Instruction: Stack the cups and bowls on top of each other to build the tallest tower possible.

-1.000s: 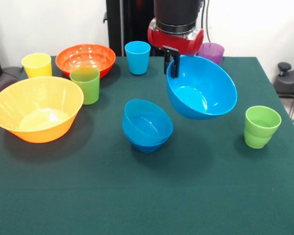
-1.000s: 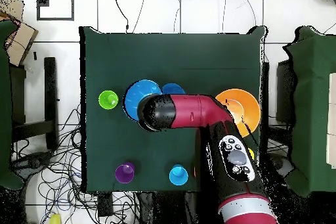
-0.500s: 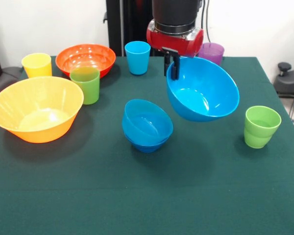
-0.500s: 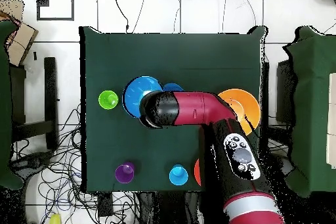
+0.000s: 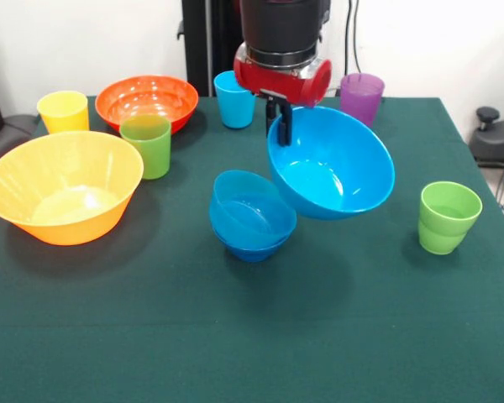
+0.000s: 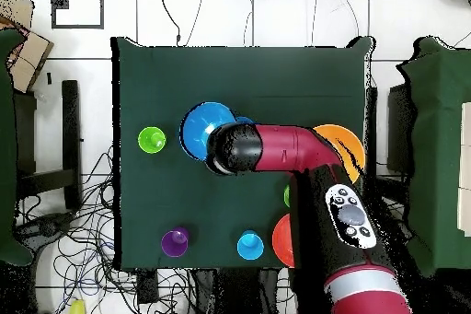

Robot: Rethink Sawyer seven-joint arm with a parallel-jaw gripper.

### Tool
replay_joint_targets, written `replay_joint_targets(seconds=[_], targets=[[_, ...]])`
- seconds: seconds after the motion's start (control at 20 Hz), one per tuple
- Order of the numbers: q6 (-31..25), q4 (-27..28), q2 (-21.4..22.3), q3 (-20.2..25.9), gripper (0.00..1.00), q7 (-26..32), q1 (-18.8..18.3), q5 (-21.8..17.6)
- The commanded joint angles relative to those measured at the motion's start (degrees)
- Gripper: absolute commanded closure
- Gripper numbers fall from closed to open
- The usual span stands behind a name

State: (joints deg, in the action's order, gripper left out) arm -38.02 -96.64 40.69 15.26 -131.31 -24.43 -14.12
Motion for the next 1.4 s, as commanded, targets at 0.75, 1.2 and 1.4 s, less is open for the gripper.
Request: replay_joint_targets(seconds=[0.75,1.2,1.4], targets=[[-11.8,6.8,-1.5,3.8,1.00,7.9,-3.0,-0.3],[-9.0,3.9,-1.5,4.3,1.00,8.2,-4.4,-1.4],[-8.1,3.0,-1.4,4.3,1.00,7.8,-4.6,-1.7]])
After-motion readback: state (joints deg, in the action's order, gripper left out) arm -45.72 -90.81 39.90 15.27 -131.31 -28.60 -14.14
